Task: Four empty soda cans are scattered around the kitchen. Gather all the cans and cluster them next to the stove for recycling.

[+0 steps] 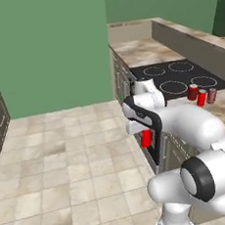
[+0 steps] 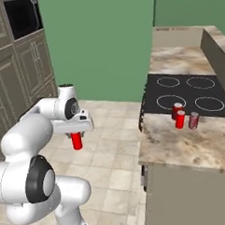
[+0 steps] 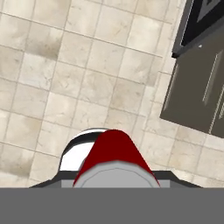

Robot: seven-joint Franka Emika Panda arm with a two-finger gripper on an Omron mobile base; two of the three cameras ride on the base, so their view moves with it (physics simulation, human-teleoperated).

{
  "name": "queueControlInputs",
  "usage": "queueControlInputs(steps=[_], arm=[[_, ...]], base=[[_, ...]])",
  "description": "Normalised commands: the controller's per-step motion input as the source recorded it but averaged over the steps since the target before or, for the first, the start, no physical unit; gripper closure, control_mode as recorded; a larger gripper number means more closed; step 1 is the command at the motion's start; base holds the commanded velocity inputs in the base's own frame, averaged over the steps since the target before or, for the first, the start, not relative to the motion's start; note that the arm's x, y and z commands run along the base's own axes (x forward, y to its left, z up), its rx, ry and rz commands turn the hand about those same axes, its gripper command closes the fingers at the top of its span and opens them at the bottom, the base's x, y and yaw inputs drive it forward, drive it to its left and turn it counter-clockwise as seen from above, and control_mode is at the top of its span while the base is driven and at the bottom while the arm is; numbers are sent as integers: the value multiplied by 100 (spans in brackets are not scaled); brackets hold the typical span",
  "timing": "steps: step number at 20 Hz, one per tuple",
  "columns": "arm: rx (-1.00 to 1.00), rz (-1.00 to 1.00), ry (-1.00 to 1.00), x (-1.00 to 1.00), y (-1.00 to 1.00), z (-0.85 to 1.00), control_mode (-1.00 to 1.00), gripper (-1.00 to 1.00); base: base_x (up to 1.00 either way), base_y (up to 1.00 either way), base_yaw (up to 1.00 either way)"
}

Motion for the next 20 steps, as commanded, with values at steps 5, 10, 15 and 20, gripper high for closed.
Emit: queueControlInputs(steps=[5,10,15,20], arm=[[0,0,0,0,0,0,100,100],[0,0,0,0,0,0,100,100],[0,0,0,0,0,0,100,100],[0,0,0,0,0,0,100,100]], base=[[40,31,-56],[40,31,-54],[41,35,-49],[42,35,-47]])
